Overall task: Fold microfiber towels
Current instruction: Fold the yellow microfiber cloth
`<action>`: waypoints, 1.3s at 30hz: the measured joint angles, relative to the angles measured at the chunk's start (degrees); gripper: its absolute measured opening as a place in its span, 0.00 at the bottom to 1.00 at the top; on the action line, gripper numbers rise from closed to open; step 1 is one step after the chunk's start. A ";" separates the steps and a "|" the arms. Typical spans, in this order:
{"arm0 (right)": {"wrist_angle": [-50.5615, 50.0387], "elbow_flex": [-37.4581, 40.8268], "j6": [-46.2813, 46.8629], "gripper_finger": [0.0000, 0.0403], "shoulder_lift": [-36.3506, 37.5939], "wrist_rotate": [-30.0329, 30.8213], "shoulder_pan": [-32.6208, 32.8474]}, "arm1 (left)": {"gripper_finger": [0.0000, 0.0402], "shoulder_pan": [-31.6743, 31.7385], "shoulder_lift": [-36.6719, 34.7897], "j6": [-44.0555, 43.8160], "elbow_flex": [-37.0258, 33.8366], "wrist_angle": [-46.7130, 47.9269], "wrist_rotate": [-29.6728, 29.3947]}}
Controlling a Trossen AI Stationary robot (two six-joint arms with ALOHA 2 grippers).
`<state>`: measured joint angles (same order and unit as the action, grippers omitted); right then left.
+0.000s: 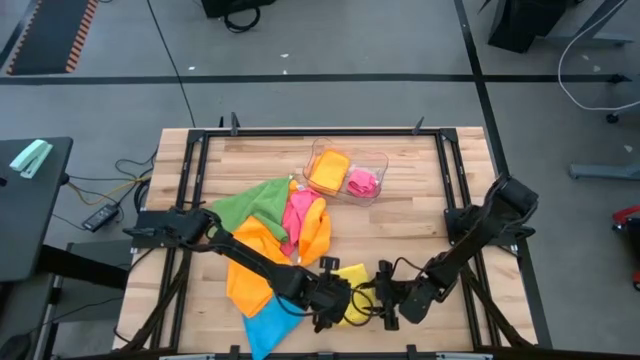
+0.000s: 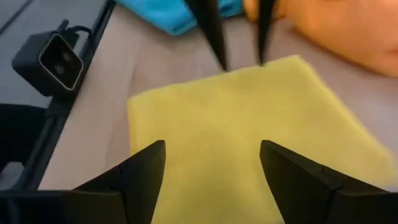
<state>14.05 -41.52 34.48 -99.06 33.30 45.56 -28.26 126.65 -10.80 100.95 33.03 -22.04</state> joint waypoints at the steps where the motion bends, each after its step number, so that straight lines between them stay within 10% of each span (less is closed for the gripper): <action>1: -1.93 0.00 -0.03 0.67 1.30 0.04 -0.03 | 0.28 -0.27 -0.25 1.23 0.00 -0.24 0.55; 22: -19.72 0.00 3.99 0.67 11.70 4.65 2.37 | 0.64 -7.64 4.74 26.88 -0.20 -6.08 -5.39; 39: -18.63 -0.04 4.98 0.67 11.40 7.64 2.31 | 0.63 -7.29 7.34 33.65 -0.11 -8.23 -8.70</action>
<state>-4.58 -41.56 39.46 -87.66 40.93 47.87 -35.56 133.99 22.85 100.84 24.80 -30.74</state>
